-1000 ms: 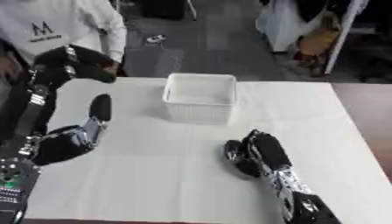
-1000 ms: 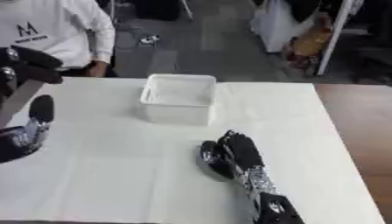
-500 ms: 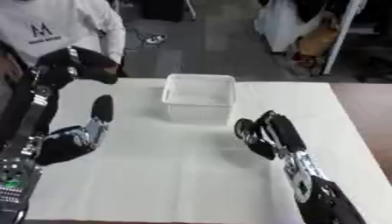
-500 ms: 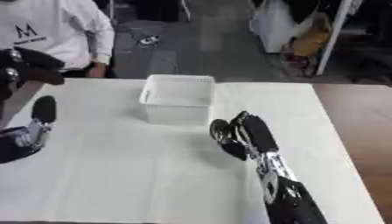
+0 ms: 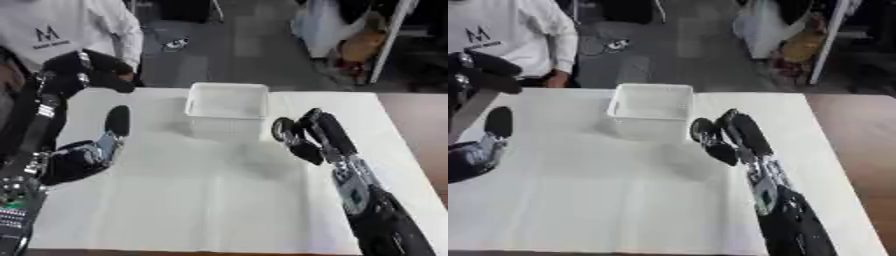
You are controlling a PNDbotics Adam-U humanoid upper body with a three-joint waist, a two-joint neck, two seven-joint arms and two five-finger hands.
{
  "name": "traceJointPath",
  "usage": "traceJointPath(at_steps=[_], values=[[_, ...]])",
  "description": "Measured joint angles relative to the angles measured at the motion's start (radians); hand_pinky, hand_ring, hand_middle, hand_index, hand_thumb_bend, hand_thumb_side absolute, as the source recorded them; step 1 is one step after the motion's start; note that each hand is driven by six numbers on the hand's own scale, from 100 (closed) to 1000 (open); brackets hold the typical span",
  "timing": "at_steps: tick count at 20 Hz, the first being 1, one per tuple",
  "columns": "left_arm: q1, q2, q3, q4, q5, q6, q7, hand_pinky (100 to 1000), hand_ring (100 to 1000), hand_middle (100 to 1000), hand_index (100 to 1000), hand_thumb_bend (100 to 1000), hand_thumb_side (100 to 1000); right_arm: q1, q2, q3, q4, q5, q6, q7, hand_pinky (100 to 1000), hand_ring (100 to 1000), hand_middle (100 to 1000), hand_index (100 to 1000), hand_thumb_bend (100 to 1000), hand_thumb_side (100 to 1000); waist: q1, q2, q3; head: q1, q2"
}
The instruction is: Pick up objects on the table and place them in the box.
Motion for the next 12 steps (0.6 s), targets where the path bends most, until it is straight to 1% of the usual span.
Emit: traceJointPath(at_steps=[5,9,12], values=[[0.000,0.000,0.000,0.000,-0.001,0.000,0.000,575,494,659,668,200,566,-0.041,-0.031,0.022,-0.018,-0.008,-0.048,0.036,100,100,100,223,100,657,0.001,0.000,0.000,0.001,0.010],[-0.001,0.007,0.000,0.000,-0.001,0.000,0.000,575,494,659,668,200,566,-0.088,-0.052,0.037,-0.016,-0.026,-0.084,0.048,100,100,100,224,100,659,0.002,0.001,0.000,0.004,0.010],[-0.002,0.008,0.000,0.000,-0.001,0.000,0.000,575,494,659,667,201,565,-0.108,-0.061,0.047,-0.007,-0.046,-0.105,0.057,100,100,100,224,100,660,0.002,0.003,0.002,0.004,0.011]])
